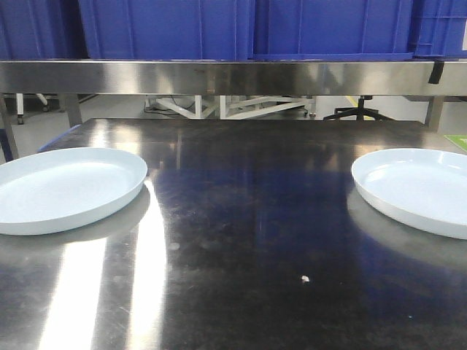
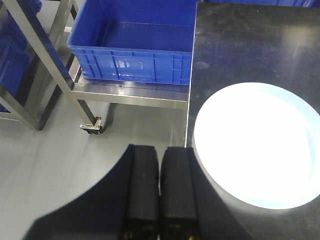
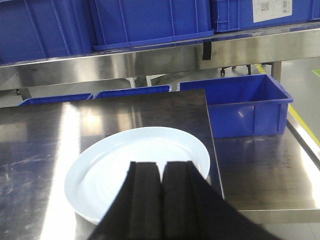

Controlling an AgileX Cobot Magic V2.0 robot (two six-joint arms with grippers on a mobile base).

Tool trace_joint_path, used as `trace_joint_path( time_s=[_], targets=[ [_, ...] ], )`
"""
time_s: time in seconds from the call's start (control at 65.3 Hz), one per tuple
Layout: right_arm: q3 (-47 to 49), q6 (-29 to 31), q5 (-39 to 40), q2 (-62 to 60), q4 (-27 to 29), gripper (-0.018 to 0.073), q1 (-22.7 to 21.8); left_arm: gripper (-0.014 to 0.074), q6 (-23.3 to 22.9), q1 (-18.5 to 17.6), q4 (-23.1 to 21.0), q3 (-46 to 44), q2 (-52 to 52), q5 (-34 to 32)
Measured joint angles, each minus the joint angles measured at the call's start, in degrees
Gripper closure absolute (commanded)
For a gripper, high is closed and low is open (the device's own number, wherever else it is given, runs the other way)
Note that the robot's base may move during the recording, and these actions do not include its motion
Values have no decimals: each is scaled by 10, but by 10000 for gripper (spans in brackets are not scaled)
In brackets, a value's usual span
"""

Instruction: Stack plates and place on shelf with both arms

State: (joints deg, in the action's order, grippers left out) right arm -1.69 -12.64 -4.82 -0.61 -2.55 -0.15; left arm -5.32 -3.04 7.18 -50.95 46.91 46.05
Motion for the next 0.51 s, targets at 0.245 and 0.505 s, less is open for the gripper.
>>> trace_joint_path(
  time_s=[0.245,0.505],
  targets=[
    [0,0,0,0,0,511,0,514,0,0,1,0,0,-20],
    [0,0,0,0,0,511,0,514,0,0,1,0,0,-29]
  ],
)
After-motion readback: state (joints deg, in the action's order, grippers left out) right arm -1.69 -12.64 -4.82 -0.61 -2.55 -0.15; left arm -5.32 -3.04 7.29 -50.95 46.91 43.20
